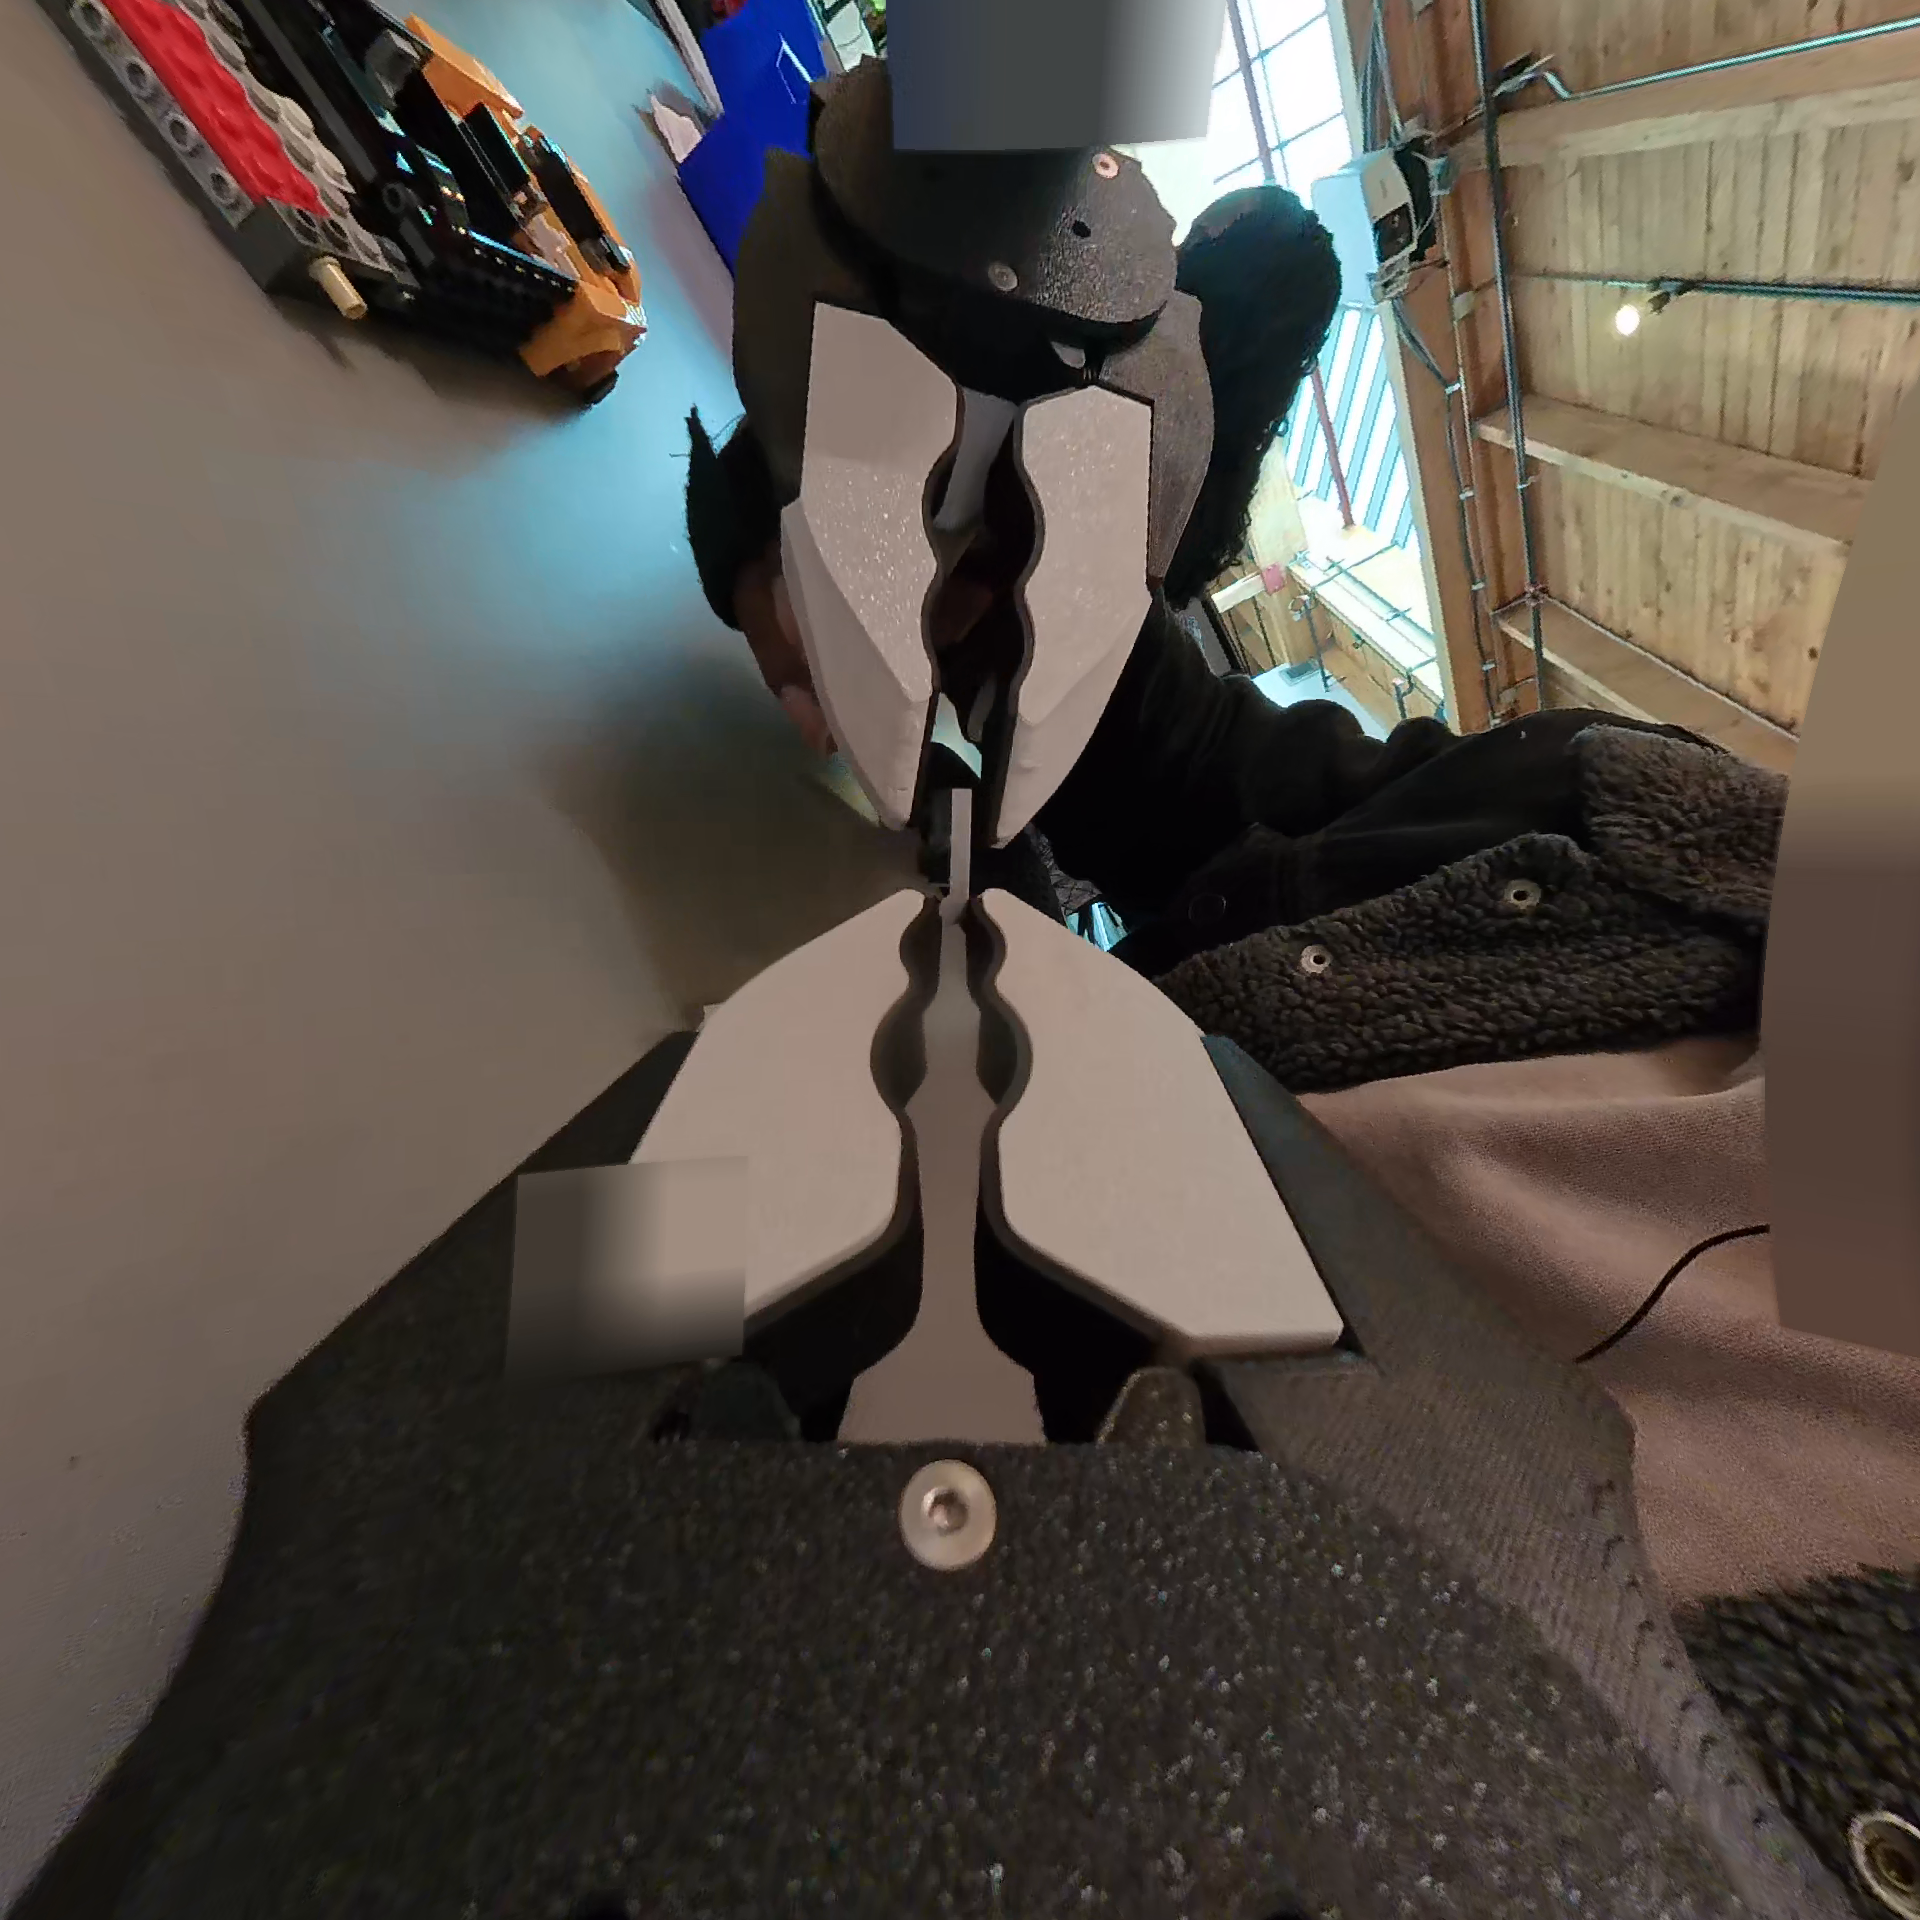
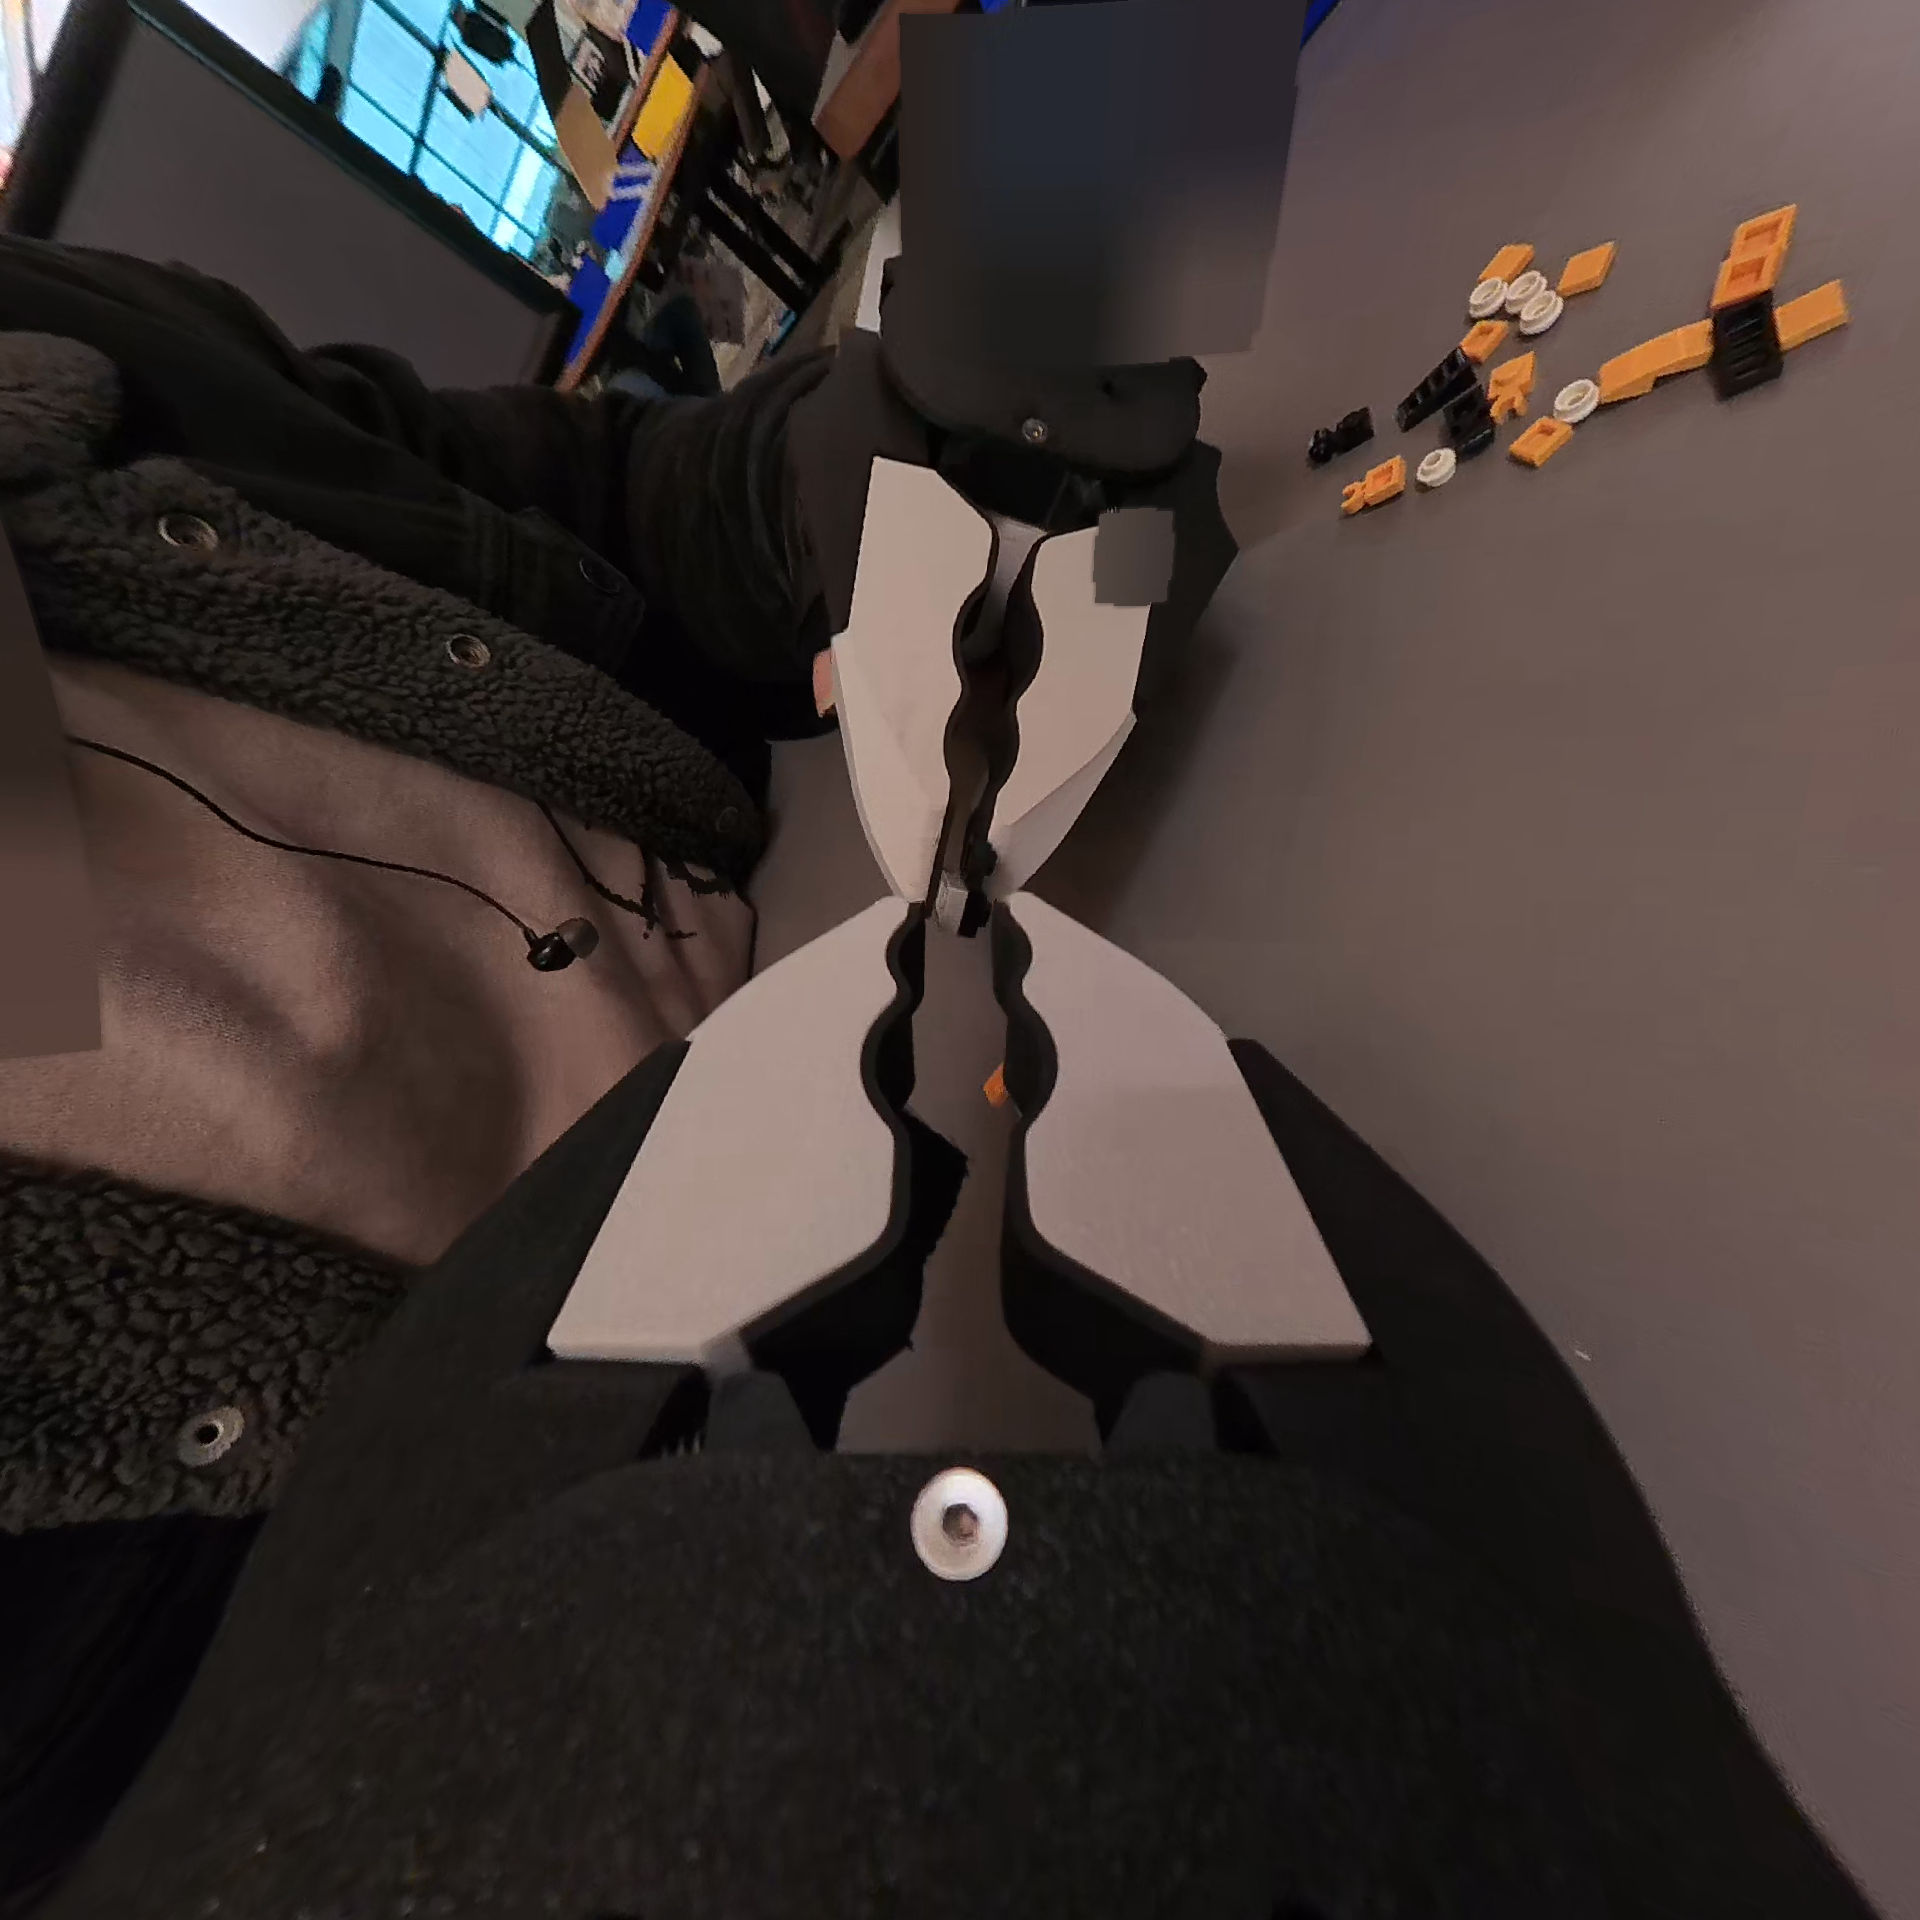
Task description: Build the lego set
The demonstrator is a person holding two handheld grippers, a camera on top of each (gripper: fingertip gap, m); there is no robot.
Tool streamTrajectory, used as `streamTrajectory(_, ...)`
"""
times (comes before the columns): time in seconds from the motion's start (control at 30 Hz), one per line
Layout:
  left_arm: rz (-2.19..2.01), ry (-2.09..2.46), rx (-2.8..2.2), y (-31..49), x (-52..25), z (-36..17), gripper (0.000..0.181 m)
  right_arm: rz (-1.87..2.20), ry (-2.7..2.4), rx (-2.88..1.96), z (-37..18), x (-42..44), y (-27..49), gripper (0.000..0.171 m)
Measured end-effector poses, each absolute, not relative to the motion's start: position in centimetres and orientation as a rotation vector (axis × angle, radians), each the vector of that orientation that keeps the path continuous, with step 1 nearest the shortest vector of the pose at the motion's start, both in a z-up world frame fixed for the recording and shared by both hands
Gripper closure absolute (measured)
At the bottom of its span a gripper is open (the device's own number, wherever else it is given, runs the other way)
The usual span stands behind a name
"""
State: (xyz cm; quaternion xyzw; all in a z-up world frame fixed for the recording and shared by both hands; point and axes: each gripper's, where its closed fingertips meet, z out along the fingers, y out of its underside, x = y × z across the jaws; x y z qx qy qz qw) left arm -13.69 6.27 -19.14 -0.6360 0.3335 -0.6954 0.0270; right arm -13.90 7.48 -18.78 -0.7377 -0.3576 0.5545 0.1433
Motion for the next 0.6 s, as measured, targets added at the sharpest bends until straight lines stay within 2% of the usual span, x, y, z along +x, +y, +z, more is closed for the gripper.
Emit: streamTrajectory(0.6,-2.059,1.104,-1.967,6.37,-13.89,-19.57,0.173,1.678,-0.945,-2.155,-19.26,-13.57,7.53,0.162)
